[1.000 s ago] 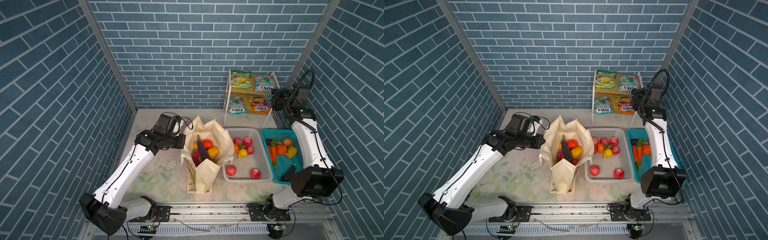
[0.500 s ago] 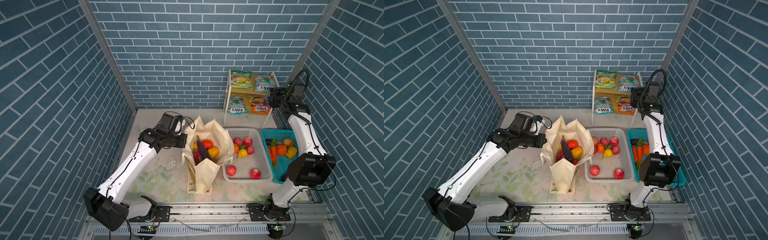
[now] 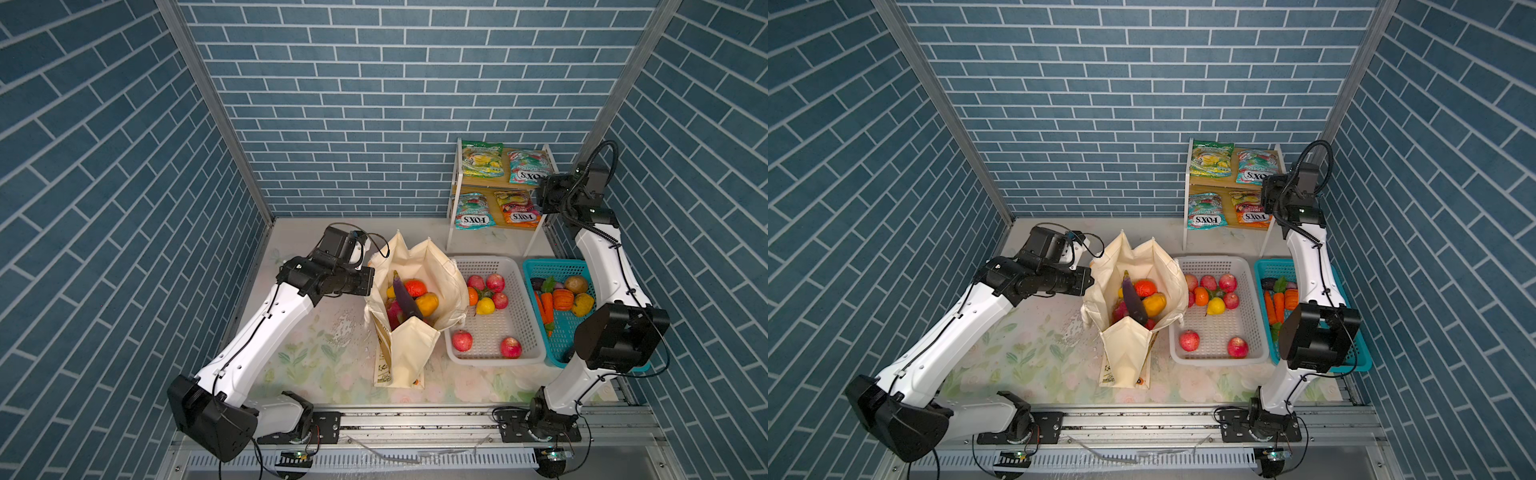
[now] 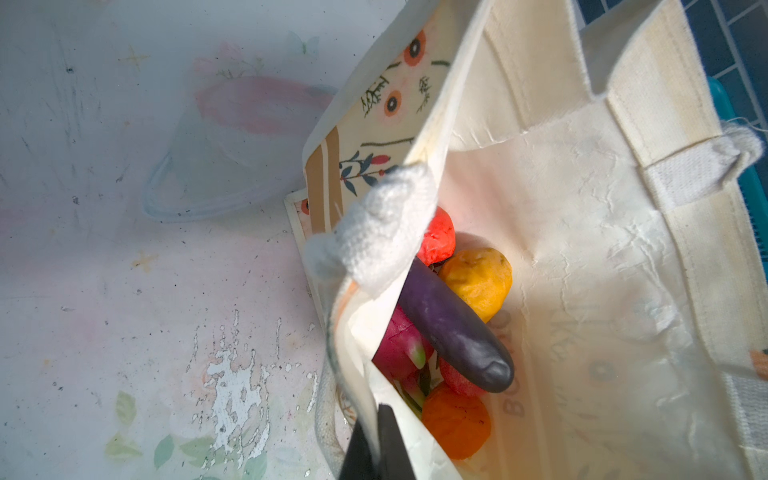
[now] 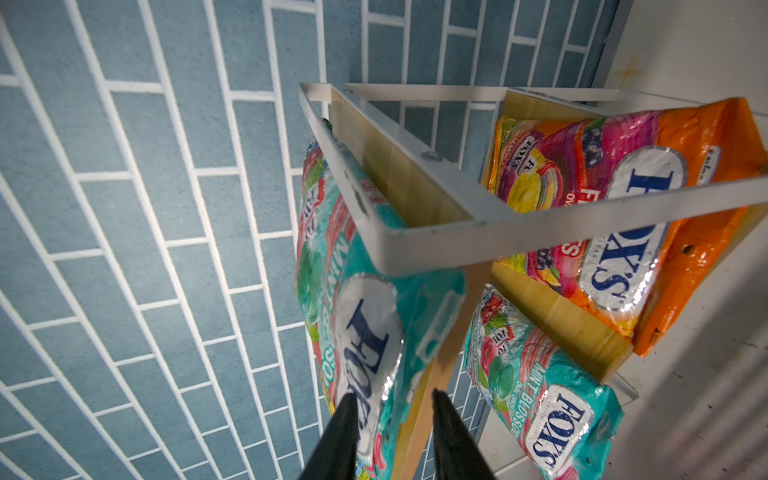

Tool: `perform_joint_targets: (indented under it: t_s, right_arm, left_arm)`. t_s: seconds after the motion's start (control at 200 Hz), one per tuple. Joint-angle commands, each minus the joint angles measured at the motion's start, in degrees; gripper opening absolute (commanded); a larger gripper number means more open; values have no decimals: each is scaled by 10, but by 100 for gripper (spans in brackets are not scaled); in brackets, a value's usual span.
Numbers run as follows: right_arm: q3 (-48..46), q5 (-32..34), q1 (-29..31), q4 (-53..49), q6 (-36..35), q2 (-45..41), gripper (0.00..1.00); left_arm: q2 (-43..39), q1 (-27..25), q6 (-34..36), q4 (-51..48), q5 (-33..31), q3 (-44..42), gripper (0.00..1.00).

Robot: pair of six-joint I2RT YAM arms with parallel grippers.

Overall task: Place the food into the grocery bag and tie it
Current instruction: 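Reach the right gripper to the shelf and grasp the teal Fox's candy bag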

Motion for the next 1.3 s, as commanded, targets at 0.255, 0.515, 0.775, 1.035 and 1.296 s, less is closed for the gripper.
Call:
perform_joint_targets:
  t_s: [0.255,0.515,0.775,1.035,1.296]
  right_arm:
    - [46,9,-2,9,25,28,24]
    - [54,13,-2,7,31,45,30]
    - [52,24,-2,10,33,46,16]
    - [72,14,-2,10,22,34,0]
    - [86,-28,20,-20,-45,-25,0]
  left_arm:
    - [5,4,11,17,1,-14,0]
    - [6,7,14,18,3,-15,0]
    - [6,11,16,19,5,-18,0]
    - [1,12,17,15,4,-18,0]
    - [-10,13,8,13,6,-19,0]
